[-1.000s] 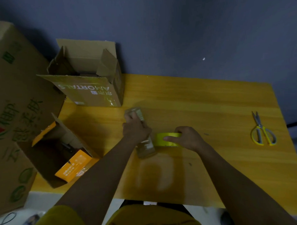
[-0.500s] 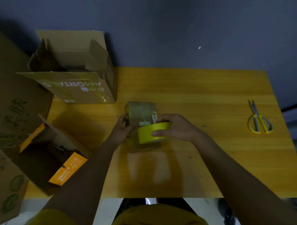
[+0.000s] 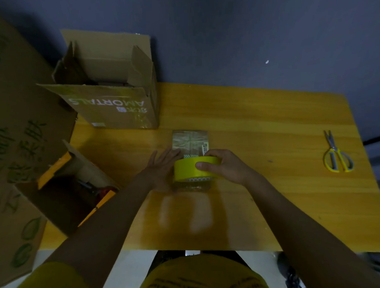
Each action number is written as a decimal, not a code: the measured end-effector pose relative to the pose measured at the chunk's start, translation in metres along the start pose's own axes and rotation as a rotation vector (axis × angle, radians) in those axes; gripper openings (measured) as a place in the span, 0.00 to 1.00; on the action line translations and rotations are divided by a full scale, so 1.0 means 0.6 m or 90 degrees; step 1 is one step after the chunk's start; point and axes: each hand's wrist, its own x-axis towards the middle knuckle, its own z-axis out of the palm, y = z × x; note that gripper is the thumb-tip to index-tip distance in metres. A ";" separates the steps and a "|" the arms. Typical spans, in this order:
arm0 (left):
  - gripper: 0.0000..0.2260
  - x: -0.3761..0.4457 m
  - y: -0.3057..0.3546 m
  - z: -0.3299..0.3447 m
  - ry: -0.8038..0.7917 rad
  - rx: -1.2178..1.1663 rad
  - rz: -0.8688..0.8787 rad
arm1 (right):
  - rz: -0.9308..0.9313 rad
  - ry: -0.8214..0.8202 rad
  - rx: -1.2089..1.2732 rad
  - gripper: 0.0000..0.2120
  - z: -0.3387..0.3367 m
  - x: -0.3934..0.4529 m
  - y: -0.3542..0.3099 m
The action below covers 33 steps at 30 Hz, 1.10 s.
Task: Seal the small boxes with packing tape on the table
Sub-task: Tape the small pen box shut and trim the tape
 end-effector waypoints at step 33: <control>0.51 0.000 0.046 0.007 0.064 0.015 -0.058 | 0.324 0.114 -0.653 0.33 -0.080 -0.015 0.043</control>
